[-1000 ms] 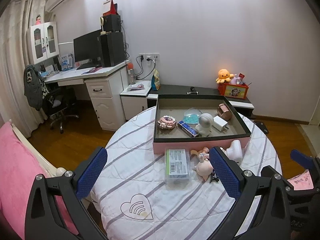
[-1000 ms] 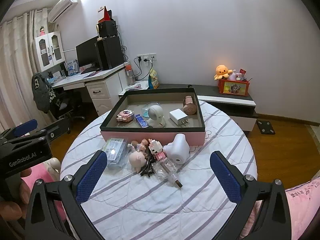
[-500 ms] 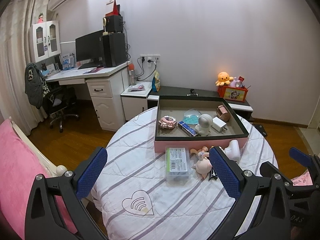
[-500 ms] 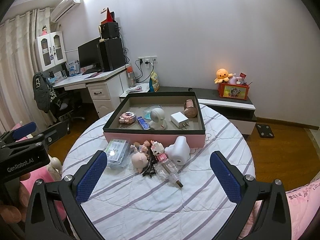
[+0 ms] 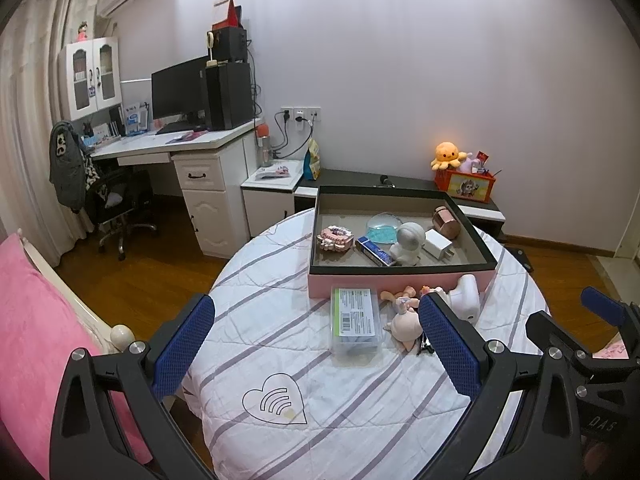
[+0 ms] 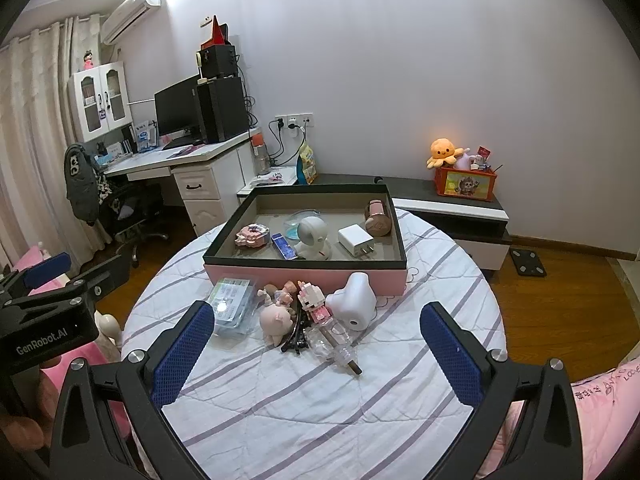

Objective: Organize rigid objects
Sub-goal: 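Open both tools and withdraw them from the tray over the table, then grasp the clear toothbrush case with left tool while right tool grasps white hair dryer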

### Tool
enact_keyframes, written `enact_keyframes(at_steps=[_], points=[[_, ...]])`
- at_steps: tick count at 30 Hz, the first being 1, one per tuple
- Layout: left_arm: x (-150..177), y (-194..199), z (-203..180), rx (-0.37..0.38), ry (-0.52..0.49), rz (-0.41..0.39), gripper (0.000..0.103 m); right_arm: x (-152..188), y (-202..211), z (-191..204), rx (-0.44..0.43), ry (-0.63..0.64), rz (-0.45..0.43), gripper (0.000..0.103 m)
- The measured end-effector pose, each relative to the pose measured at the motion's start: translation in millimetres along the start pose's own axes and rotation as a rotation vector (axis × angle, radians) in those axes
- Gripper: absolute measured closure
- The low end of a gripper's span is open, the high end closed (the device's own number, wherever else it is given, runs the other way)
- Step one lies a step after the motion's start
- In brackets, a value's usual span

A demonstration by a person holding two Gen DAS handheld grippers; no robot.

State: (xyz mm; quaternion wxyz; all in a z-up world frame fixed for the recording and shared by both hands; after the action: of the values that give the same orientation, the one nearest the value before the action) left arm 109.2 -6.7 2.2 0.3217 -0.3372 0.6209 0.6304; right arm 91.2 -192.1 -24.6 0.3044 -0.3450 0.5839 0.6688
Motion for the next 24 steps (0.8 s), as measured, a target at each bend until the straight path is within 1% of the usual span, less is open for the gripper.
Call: enact_keyframes(at_steps=[8,11,16,24], points=[[-1.3,2.5,1.0,-0.003,0.005,-0.007,0.0,-3.4,5.8,0.2,0.002,0.012,-0.014,0.0],[-0.2,1.2,1.5,-0.002,0.009,-0.002,0.0,-1.5,2.8,-0.8,0.008,0.02,-0.005,0.0],[12.1,-12.4,3.0,0.01,0.013,0.037,0.0,7.9,-11.4,-7.4,0.02,0.023,0.036,0.0],[37.9,-50.7,-2.4,0.039,-0.001,0.111,0.0,25.7,-48.4,-23.3,0.031,0.017,0.13,0.0]])
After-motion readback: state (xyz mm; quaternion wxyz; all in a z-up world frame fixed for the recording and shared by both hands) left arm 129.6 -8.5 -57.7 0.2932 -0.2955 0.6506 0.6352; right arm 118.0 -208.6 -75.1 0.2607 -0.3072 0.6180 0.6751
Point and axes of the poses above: each gripper's, at about its wrist camera, not at the fingertips, and y roughly against the way its jaws point, z to its left, x to its underside, the point moved 4 cm from there along -y, roughly the way its jaws point, and after that the axes turned 1 degree about x, right-handed, at the moved point
